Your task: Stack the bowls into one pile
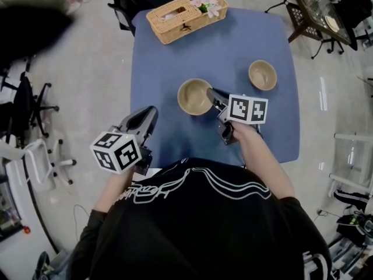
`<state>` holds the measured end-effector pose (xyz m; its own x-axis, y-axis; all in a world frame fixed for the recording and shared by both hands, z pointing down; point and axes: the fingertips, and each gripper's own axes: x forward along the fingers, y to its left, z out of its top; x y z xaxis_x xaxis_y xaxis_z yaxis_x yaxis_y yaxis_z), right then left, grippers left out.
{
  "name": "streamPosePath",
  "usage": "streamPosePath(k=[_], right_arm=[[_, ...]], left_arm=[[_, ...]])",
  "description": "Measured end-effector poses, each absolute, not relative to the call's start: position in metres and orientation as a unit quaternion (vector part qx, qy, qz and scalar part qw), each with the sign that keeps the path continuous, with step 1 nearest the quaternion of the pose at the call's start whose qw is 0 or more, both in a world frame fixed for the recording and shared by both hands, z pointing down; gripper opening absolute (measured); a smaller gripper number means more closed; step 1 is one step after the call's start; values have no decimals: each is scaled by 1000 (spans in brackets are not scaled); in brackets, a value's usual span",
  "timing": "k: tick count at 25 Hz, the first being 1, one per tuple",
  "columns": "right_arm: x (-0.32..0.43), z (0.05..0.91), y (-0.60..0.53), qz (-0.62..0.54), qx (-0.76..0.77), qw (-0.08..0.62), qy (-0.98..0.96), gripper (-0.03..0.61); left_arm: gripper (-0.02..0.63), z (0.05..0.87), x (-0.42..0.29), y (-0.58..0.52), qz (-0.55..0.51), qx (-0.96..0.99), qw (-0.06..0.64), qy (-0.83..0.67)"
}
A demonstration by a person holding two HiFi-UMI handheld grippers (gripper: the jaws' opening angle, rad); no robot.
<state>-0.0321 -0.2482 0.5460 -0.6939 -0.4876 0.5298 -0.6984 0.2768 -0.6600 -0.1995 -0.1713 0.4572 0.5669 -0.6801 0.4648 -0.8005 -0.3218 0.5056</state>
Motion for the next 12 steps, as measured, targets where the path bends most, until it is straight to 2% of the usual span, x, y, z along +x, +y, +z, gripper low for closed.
streamPosePath(k=[12], right_arm=[[36, 509, -248, 465, 380, 103, -793, 55]], left_arm=[[38, 433, -140, -174, 72, 813, 359, -453]])
